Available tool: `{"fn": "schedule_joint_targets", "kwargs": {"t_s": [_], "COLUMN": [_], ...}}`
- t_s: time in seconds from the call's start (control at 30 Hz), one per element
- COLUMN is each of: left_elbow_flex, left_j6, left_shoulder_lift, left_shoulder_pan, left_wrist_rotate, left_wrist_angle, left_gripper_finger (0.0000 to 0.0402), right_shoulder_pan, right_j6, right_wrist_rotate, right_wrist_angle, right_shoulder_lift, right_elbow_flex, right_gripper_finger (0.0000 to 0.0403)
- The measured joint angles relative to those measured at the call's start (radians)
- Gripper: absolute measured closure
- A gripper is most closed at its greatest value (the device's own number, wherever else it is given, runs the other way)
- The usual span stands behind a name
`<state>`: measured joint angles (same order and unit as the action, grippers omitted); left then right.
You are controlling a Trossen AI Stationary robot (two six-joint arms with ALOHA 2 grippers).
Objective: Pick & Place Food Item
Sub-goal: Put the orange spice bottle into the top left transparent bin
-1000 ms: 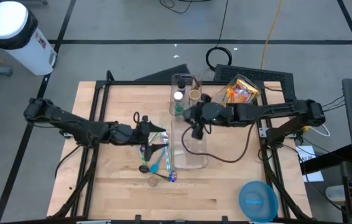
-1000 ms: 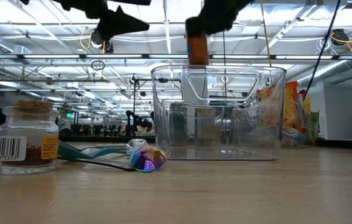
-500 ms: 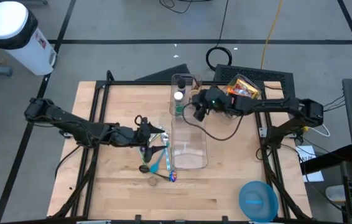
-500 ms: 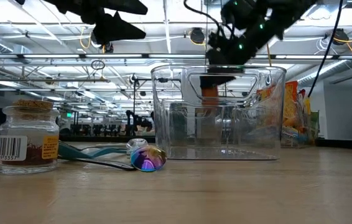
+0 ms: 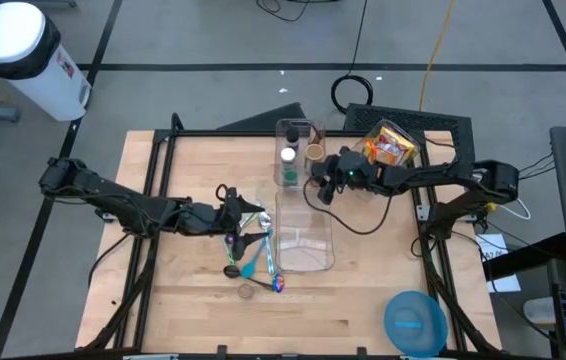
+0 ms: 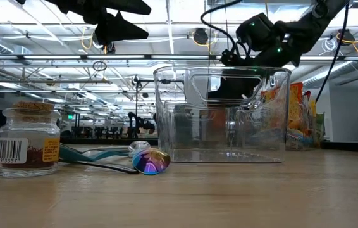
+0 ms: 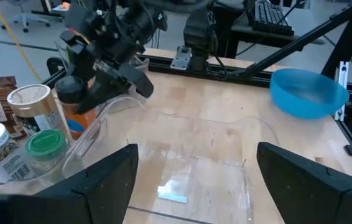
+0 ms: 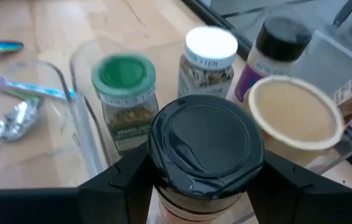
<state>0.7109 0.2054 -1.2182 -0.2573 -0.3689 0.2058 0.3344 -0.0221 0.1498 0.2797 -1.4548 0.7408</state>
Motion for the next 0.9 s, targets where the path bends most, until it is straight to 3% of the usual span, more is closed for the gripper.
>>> {"fn": "schedule_joint_targets", "kwargs": {"t_s": [0.5, 0.9], "left_elbow_flex": [0.001, 0.001], "left_j6": [0.000, 0.000], "left_shoulder_lift": [0.000, 0.000], "left_shoulder_pan": [0.000, 0.000], "left_wrist_rotate": [0.000, 0.000], "left_wrist_angle": [-0.001, -0.010], "left_gripper_finger": [0.0066, 0.0066], "right_shoulder_pan": [0.002, 0.001], "right_j6": [0.034, 0.032], "right_wrist_rotate": [0.003, 0.004], "right_wrist_angle": [0.066, 0.073], "right_shoulder_lift": [-0.061, -0.061], "right_elbow_flex": [0.001, 0.001], "right_gripper_finger": [0.0204, 0.0148]}}
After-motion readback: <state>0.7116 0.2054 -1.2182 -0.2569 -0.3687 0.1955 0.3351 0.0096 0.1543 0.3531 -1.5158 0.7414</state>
